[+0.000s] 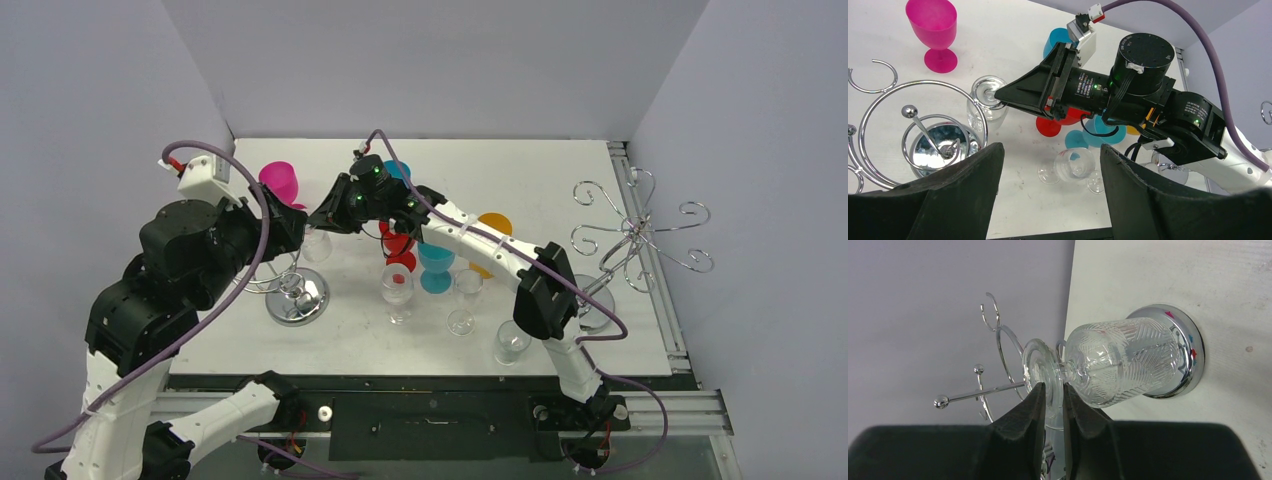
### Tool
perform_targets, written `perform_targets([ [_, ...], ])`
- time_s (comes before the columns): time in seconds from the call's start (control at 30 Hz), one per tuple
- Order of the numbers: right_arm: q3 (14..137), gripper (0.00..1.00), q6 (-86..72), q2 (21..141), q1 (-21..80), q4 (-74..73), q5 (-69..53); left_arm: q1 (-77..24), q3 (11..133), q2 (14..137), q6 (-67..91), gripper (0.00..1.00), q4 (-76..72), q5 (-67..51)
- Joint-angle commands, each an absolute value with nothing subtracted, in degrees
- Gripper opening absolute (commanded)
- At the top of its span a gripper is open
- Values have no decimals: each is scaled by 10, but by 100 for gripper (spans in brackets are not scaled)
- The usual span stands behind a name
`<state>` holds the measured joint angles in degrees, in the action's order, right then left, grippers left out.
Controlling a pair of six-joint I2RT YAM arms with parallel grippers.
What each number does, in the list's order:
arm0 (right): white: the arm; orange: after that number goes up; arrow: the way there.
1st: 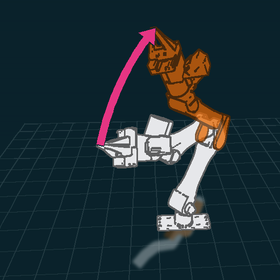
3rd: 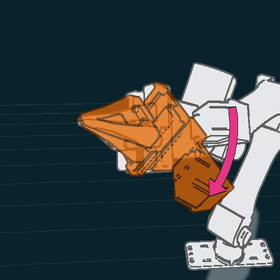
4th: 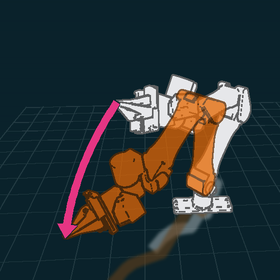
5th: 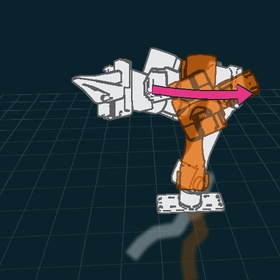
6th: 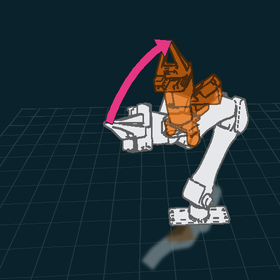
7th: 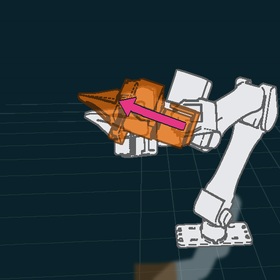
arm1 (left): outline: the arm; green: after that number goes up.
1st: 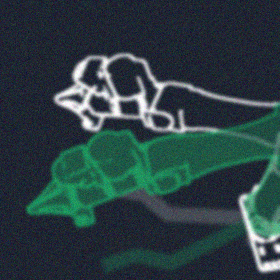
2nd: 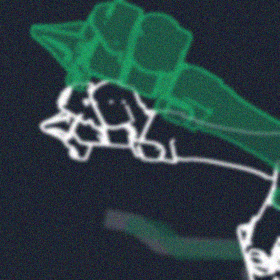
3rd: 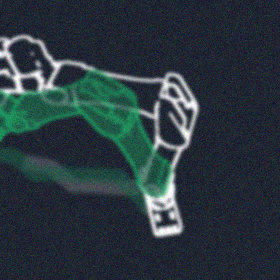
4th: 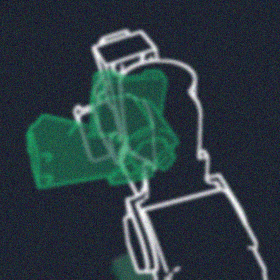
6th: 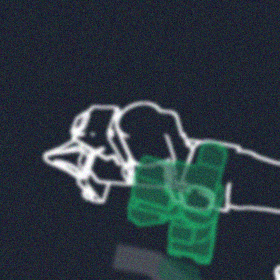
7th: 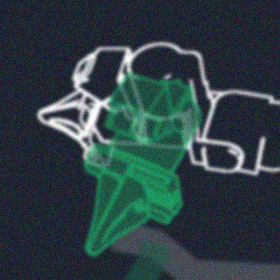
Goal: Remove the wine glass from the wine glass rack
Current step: Pick up the wine glass from the wine rack.
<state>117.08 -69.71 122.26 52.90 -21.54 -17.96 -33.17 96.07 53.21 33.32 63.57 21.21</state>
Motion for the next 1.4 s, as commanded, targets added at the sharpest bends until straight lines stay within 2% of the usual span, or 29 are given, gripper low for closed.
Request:
perform_targets([
  [0.0,1173,11,-689,1169,521,-184,-194,-328,957,536,323,67,610,219],
  [0.17,1175,12,-693,1170,521,-180,-208,-328,954,537,323,67,608,221],
  [0.67,1171,24,-685,1164,519,-195,-204,-328,946,537,323,67,602,220],
  [0.73,1171,23,-686,1165,519,-194,-205,-328,945,536,323,68,601,220],
  [0.83,1170,15,-687,1164,519,-194,-205,-328,944,535,323,68,602,220],
  [1.03,1171,10,-690,1165,519,-191,-206,-328,942,534,323,68,601,219],
  [1.17,1167,0,-701,1169,518,-172,-210,-328,940,532,325,68,600,218],
  [1.37,1130,0,-747,1160,516,-93,-212,-328,940,527,330,68,597,221],
])
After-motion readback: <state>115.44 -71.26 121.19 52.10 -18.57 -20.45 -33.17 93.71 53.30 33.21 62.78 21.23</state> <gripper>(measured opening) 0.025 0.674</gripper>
